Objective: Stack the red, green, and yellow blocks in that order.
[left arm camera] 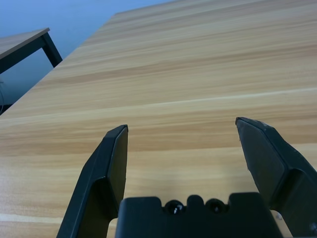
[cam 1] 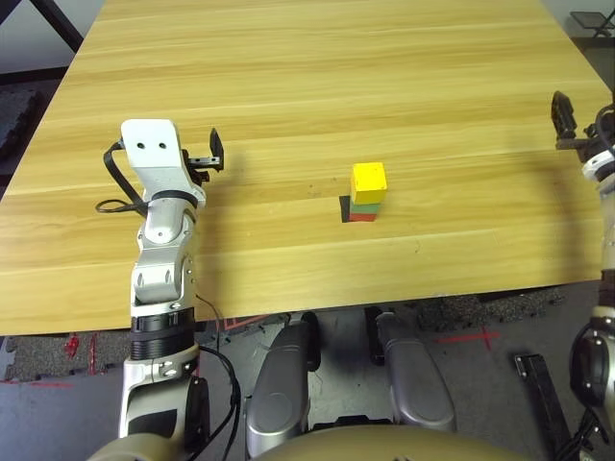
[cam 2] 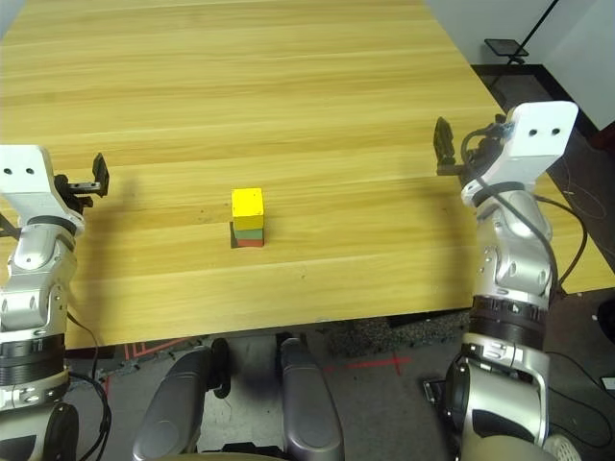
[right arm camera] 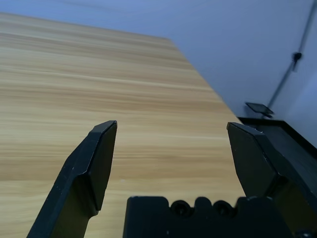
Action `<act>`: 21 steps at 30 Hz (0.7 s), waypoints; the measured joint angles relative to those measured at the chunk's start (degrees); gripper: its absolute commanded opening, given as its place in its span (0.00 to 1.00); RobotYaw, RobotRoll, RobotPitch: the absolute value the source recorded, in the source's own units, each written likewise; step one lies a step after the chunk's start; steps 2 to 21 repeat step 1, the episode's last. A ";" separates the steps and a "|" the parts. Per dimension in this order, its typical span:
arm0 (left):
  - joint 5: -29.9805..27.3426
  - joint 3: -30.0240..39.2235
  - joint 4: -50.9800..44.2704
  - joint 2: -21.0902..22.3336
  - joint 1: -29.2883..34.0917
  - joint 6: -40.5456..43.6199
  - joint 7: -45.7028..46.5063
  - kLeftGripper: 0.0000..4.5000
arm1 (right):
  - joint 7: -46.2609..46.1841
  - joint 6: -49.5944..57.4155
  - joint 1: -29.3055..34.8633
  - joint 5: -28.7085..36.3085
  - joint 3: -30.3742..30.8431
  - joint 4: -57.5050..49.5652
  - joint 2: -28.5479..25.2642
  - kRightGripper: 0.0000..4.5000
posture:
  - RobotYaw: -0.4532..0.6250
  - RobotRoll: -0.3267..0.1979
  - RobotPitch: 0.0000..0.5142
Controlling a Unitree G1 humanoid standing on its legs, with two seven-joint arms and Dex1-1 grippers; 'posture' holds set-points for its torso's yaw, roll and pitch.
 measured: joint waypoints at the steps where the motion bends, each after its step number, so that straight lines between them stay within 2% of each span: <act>1: 0.00 -0.06 0.02 0.00 0.20 -0.07 -0.23 0.99 | 0.27 -0.01 -0.26 0.03 0.46 -0.01 0.06 1.00 | 0.62 0.69 0.43; 21: 0.00 -0.06 0.02 0.00 0.20 -0.07 -0.23 0.99 | 0.27 -0.01 -0.26 0.03 0.46 -0.01 0.06 1.00 | 0.62 0.69 0.43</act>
